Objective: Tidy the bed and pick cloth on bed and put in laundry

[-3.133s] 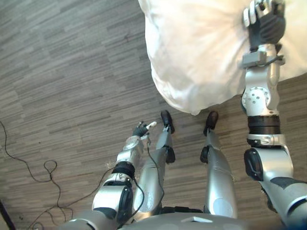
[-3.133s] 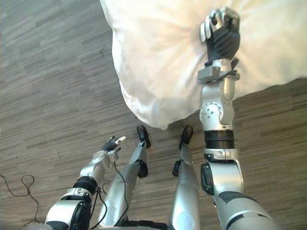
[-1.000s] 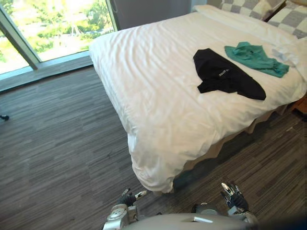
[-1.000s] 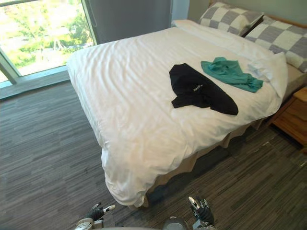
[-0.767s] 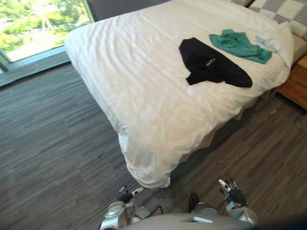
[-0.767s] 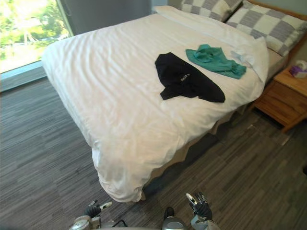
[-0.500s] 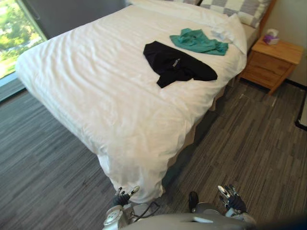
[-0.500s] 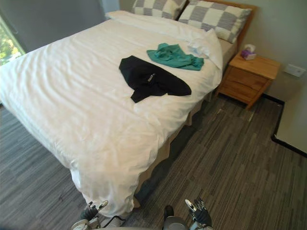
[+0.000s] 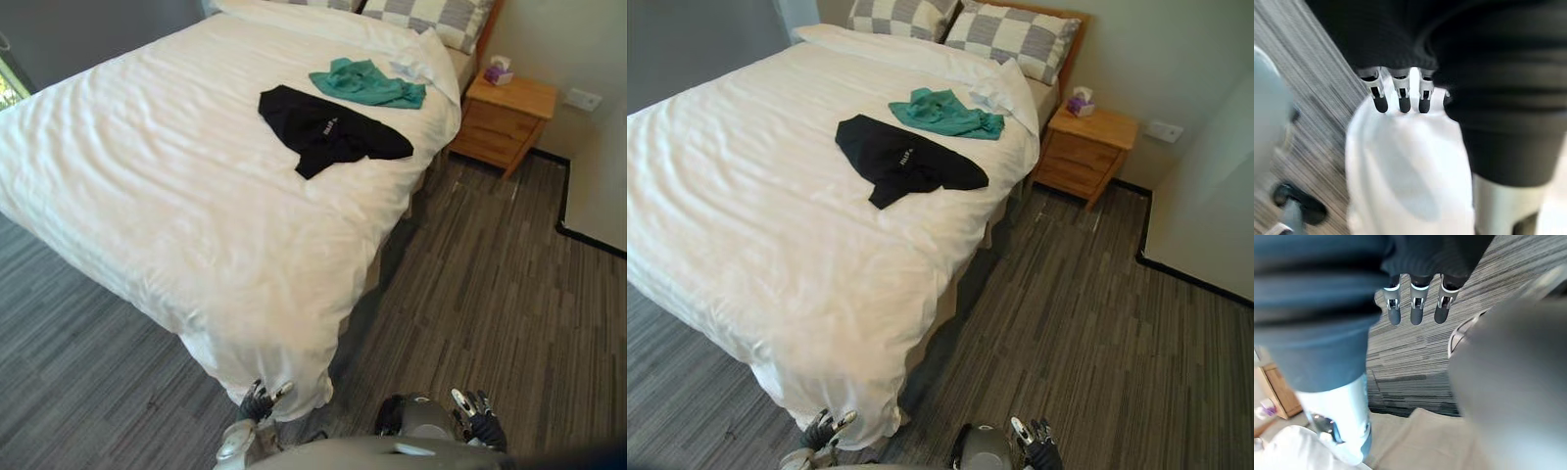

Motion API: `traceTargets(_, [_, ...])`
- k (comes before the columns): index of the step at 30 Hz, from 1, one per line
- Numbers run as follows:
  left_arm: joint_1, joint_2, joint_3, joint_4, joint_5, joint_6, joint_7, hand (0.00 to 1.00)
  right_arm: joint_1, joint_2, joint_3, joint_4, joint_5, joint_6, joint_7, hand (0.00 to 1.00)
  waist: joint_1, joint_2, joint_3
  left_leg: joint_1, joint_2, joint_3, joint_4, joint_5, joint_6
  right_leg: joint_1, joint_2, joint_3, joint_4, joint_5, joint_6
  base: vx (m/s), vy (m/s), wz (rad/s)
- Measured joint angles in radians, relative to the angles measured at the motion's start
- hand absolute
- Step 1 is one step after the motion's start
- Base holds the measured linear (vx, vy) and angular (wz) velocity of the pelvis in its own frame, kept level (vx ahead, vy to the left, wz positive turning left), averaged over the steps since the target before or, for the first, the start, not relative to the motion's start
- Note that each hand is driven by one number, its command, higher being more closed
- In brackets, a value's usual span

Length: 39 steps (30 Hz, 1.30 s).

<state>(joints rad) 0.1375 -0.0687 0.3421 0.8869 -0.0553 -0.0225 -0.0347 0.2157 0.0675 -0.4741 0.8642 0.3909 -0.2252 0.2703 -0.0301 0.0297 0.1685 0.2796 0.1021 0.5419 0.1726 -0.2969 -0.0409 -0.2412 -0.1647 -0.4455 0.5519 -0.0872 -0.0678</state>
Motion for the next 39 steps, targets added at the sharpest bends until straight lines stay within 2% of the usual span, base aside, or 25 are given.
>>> traceTargets(1, [0.011, -0.010, 0.019, 0.007, -0.002, 0.010, 0.002, 0.00, -0.024, -0.010, 0.001, 0.000, -0.005, 0.001, -0.001, 0.00, 0.016, 0.033, -0.008, -0.011, 0.030, 0.005, -0.007, 0.031, 0.046, 0.023, 0.065, 0.048, -0.109, 0.022, 0.000, 0.03, -0.193, -1.17])
traceTargets(2, [0.008, -0.010, 0.010, 0.005, -0.003, 0.012, 0.009, 0.00, -0.035, -0.010, -0.017, -0.012, 0.000, 0.000, -0.002, 0.00, 0.006, 0.027, -0.001, -0.011, 0.027, -0.007, -0.001, 0.048, 0.031, 0.024, 0.003, 0.008, 0.071, -0.079, -0.012, 0.06, -0.206, -0.85])
traceTargets(3, [0.008, -0.010, 0.009, 0.005, -0.003, 0.012, 0.009, 0.00, -0.035, -0.011, -0.017, -0.012, 0.000, 0.001, -0.003, 0.00, 0.005, 0.026, -0.001, -0.011, 0.026, -0.006, -0.001, 0.049, 0.030, 0.026, -0.001, 0.006, 0.084, -0.085, -0.012, 0.09, -0.227, -0.18])
traceTargets(4, [-0.009, 0.027, -0.022, 0.003, -0.001, 0.007, 0.015, 0.00, -0.019, -0.006, -0.015, 0.020, -0.003, 0.005, -0.014, 0.00, -0.006, -0.034, 0.019, 0.009, -0.019, -0.006, 0.023, 0.048, 0.028, 0.076, -0.073, -0.011, 0.140, -0.170, 0.027, 0.05, -0.199, -0.39])
traceTargets(5, [-0.016, 0.049, -0.018, 0.036, 0.000, 0.012, 0.022, 0.00, -0.024, -0.011, 0.010, 0.029, -0.006, 0.021, -0.025, 0.00, 0.012, -0.036, 0.020, -0.019, 0.003, -0.006, 0.081, 0.047, 0.034, 0.129, -0.031, -0.008, 0.039, -0.175, 0.012, 0.01, -0.208, -0.58])
traceTargets(6, [-0.016, 0.055, -0.020, 0.046, -0.002, 0.013, 0.023, 0.00, -0.036, -0.008, 0.019, 0.033, -0.009, 0.026, -0.036, 0.00, 0.020, -0.042, 0.016, -0.034, -0.002, -0.031, 0.090, 0.027, 0.030, 0.161, -0.002, 0.024, -0.053, -0.174, 0.011, -0.10, -0.194, -0.94])
traceTargets(7, [-0.021, 0.064, -0.030, 0.048, -0.001, 0.013, 0.031, 0.00, -0.074, -0.015, 0.024, 0.061, -0.015, 0.038, -0.053, 0.00, 0.026, -0.043, 0.013, -0.062, -0.048, -0.106, 0.030, 0.009, 0.031, 0.221, 0.047, 0.076, -0.233, -0.136, 0.016, -0.12, -0.128, -0.90])
traceTargets(8, [-0.018, 0.065, -0.040, 0.047, 0.001, 0.013, 0.037, 0.00, -0.107, -0.029, 0.031, 0.089, -0.019, 0.050, -0.068, 0.00, 0.025, -0.024, 0.009, -0.086, -0.054, -0.144, -0.025, 0.039, 0.036, 0.237, 0.081, 0.079, -0.321, -0.061, 0.023, -0.15, -0.125, -0.92])
traceTargets(9, [-0.018, 0.068, -0.053, 0.047, 0.003, 0.014, 0.039, 0.00, -0.133, -0.029, 0.050, 0.094, -0.022, 0.061, -0.085, 0.00, 0.024, -0.023, 0.008, -0.115, -0.056, -0.139, -0.051, 0.091, 0.037, 0.259, 0.101, 0.077, -0.397, -0.028, 0.027, -0.13, -0.091, -0.66])
traceTargets(10, [-0.018, 0.078, -0.070, 0.048, 0.008, 0.016, 0.041, 0.00, -0.154, -0.031, 0.071, 0.093, -0.022, 0.072, -0.103, 0.00, 0.025, -0.010, 0.008, -0.143, -0.034, -0.141, -0.060, 0.149, 0.030, 0.284, 0.135, 0.073, -0.466, -0.004, 0.022, -0.15, -0.073, -0.29])
traceTargets(12, [-0.013, 0.093, -0.088, 0.045, 0.009, 0.017, 0.041, 0.00, -0.160, -0.030, 0.096, 0.094, -0.023, 0.102, -0.140, 0.00, 0.031, -0.015, -0.004, -0.131, -0.016, -0.138, -0.072, 0.138, 0.026, 0.333, 0.155, 0.025, -0.559, 0.004, 0.031, -0.09, -0.025, 0.06])
traceTargets(14, [-0.022, 0.099, -0.104, 0.029, 0.007, 0.017, 0.040, 0.00, -0.169, -0.028, 0.116, 0.093, -0.023, 0.124, -0.164, 0.00, 0.054, -0.025, -0.004, -0.142, -0.005, -0.117, -0.077, 0.139, 0.026, 0.366, 0.159, -0.040, -0.634, 0.029, 0.052, -0.06, 0.009, -0.14])
traceTargets(15, [-0.028, 0.105, -0.106, 0.019, 0.007, 0.016, 0.039, 0.00, -0.182, -0.028, 0.139, 0.093, -0.024, 0.149, -0.180, 0.00, 0.081, -0.029, 0.001, -0.153, -0.002, -0.094, -0.070, 0.138, 0.025, 0.367, 0.159, -0.051, -0.656, 0.067, 0.059, -0.07, 0.025, -0.36])
traceTargets(17, [-0.027, 0.111, -0.107, 0.022, 0.008, 0.018, 0.039, 0.00, -0.206, -0.029, 0.163, 0.093, -0.024, 0.171, -0.200, 0.00, 0.081, -0.027, 0.006, -0.149, 0.001, -0.078, -0.064, 0.136, 0.021, 0.366, 0.157, -0.054, -0.656, 0.088, 0.055, -0.05, 0.041, -0.33])
traceTargets(21, [-0.023, 0.110, -0.108, 0.048, 0.005, 0.015, 0.034, 0.00, -0.211, -0.041, 0.177, 0.099, -0.025, 0.213, -0.243, 0.00, 0.076, -0.005, 0.012, -0.134, 0.012, -0.064, -0.026, 0.124, 0.004, 0.365, 0.164, -0.025, -0.657, 0.092, 0.042, 0.01, 0.028, -0.27])
traceTargets(26, [0.004, 0.101, -0.109, 0.086, -0.011, 0.013, 0.006, 0.00, -0.229, -0.102, 0.211, 0.193, -0.082, 0.274, -0.282, 0.00, 0.097, 0.024, 0.010, -0.176, -0.017, -0.282, 0.107, 0.136, 0.017, 0.349, 0.158, 0.099, -0.656, 0.092, 0.040, 0.06, 0.017, -0.67])
traceTargets(29, [-0.005, 0.111, -0.139, 0.112, -0.012, 0.014, 0.001, 0.00, -0.218, -0.117, 0.210, 0.195, -0.079, 0.279, -0.314, 0.00, 0.080, 0.035, 0.003, -0.123, -0.024, -0.307, 0.028, 0.141, 0.009, 0.355, 0.163, 0.111, -0.656, 0.106, 0.051, 0.12, 0.093, -0.27])
traceTargets(32, [-0.027, 0.120, -0.147, 0.130, -0.012, 0.021, -0.002, 0.00, -0.216, -0.119, 0.207, 0.199, -0.047, 0.284, -0.335, 0.00, 0.072, 0.036, 0.000, -0.100, -0.026, -0.334, -0.038, 0.141, 0.008, 0.357, 0.168, 0.099, -0.656, 0.124, 0.038, 0.11, 0.123, 0.10])
traceTargets(34, [-0.029, 0.121, -0.146, 0.137, -0.013, 0.020, -0.003, 0.00, -0.217, -0.117, 0.207, 0.212, -0.017, 0.284, -0.347, 0.00, 0.076, 0.030, -0.001, -0.079, -0.028, -0.343, -0.062, 0.141, 0.008, 0.364, 0.167, 0.099, -0.656, 0.129, 0.043, 0.05, 0.105, 0.02])
traceTargets(35, [-0.028, 0.150, -0.162, 0.158, 0.006, 0.103, 0.000, 0.00, -0.239, -0.114, 0.253, 0.241, 0.095, 0.306, -0.402, 0.00, 0.045, 0.001, -0.035, -0.048, -0.035, -0.387, -0.081, 0.073, -0.002, 0.369, 0.160, 0.105, -0.657, 0.158, 0.059, 0.02, 0.054, -0.01])
traceTargets(39, [-0.028, 0.151, -0.161, 0.158, 0.006, 0.103, 0.000, 0.00, -0.233, -0.115, 0.251, 0.242, 0.095, 0.306, -0.402, 0.00, 0.044, 0.001, -0.035, -0.048, -0.036, -0.387, -0.080, 0.073, -0.002, 0.369, 0.160, 0.105, -0.657, 0.158, 0.059, 0.00, 0.000, 0.00])
